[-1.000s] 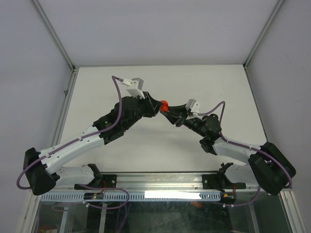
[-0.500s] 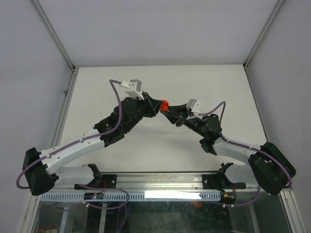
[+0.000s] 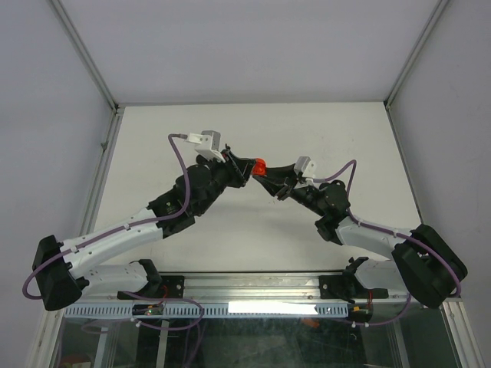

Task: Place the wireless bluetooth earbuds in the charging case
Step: Place the earbud in the charging case.

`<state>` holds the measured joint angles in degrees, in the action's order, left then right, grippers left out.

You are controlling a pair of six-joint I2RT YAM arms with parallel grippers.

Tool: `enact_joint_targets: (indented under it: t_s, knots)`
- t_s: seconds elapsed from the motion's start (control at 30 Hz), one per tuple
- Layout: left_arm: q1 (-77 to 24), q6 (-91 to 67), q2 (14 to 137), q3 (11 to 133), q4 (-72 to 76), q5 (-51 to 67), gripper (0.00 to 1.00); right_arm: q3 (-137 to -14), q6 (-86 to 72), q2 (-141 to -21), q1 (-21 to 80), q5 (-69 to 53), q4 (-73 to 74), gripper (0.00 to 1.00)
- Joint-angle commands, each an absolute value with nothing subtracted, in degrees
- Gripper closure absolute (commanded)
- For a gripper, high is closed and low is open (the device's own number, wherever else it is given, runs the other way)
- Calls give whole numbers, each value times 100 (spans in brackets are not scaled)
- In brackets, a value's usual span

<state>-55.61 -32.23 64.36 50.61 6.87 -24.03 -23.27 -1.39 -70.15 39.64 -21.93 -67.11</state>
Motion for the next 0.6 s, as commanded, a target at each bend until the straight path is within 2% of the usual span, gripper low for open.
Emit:
enact_joint_targets:
  t_s: [0.0,0.57]
  knots:
    - [-5668,-3064,6085,5011,1203,-2453,79,-2427,-154,-6909,4000,-2177,-7101,100]
    - [-5773,-2350,6092,4461,2598,-2391,77,-2421,-478,-6968,4000,-2204,-7410,100]
